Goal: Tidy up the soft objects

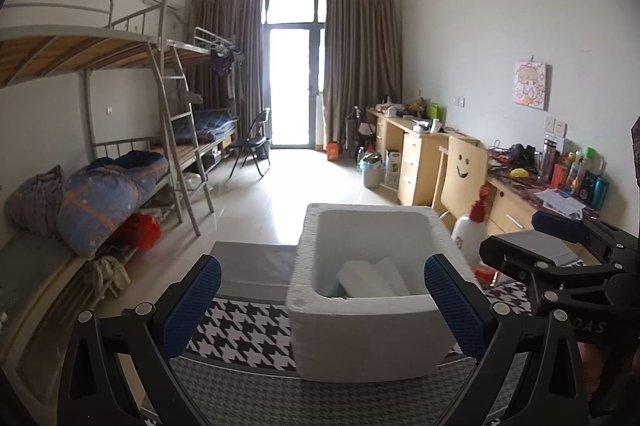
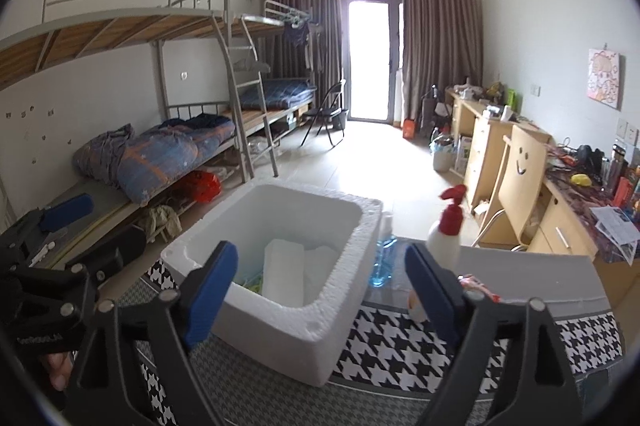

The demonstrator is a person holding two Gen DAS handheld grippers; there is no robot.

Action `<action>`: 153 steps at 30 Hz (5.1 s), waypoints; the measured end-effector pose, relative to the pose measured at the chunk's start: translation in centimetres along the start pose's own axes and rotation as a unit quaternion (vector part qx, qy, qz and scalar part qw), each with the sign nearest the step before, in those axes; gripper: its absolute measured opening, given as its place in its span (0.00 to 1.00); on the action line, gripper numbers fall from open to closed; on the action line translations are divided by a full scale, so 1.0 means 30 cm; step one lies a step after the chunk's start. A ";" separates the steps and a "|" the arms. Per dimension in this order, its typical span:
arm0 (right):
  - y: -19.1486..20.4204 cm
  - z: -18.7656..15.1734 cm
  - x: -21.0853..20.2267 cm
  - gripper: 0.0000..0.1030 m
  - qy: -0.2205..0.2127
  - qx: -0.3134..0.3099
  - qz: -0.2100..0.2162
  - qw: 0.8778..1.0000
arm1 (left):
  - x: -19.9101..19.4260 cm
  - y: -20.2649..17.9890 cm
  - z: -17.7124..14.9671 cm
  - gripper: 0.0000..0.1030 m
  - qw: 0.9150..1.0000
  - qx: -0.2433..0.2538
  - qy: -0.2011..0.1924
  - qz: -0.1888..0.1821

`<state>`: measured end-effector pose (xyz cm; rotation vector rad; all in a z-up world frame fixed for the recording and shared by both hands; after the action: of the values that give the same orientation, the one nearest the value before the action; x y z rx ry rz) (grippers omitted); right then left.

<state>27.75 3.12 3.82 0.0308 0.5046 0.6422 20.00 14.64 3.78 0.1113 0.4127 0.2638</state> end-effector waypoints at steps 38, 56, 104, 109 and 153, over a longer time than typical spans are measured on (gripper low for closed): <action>-0.150 -0.159 -0.385 0.95 -0.091 0.024 -0.028 0.995 | -0.251 -0.190 -0.069 0.99 0.997 0.007 -0.063 -0.033; -0.142 -0.255 -0.488 0.95 -0.119 0.032 -0.022 0.992 | -0.315 -0.207 -0.149 0.99 0.996 -0.002 -0.077 -0.034; -0.164 -0.412 -0.540 0.95 -0.155 0.045 -0.040 0.986 | -0.389 -0.213 -0.301 0.99 0.993 0.011 -0.113 -0.018; -0.173 -0.441 -0.538 0.95 -0.150 0.057 -0.032 0.986 | -0.389 -0.214 -0.311 0.99 0.993 0.011 -0.113 -0.018; -0.220 -0.486 -0.554 0.95 -0.147 0.074 -0.046 0.985 | -0.380 -0.219 -0.377 0.99 0.995 0.022 -0.100 -0.021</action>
<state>13.40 -13.66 -2.88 0.2384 0.2647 0.4970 6.81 5.80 -3.23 0.1701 0.2212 0.2002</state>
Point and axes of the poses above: each gripper's, at about its wrist camera, not at the fingertips, and x roughly the way its jaws point, y to its left, z to its top, the point moved 6 cm from there along x, roughly the way its jaws point, and after that the axes turned 11 degrees about x, right-handed, at the moved point
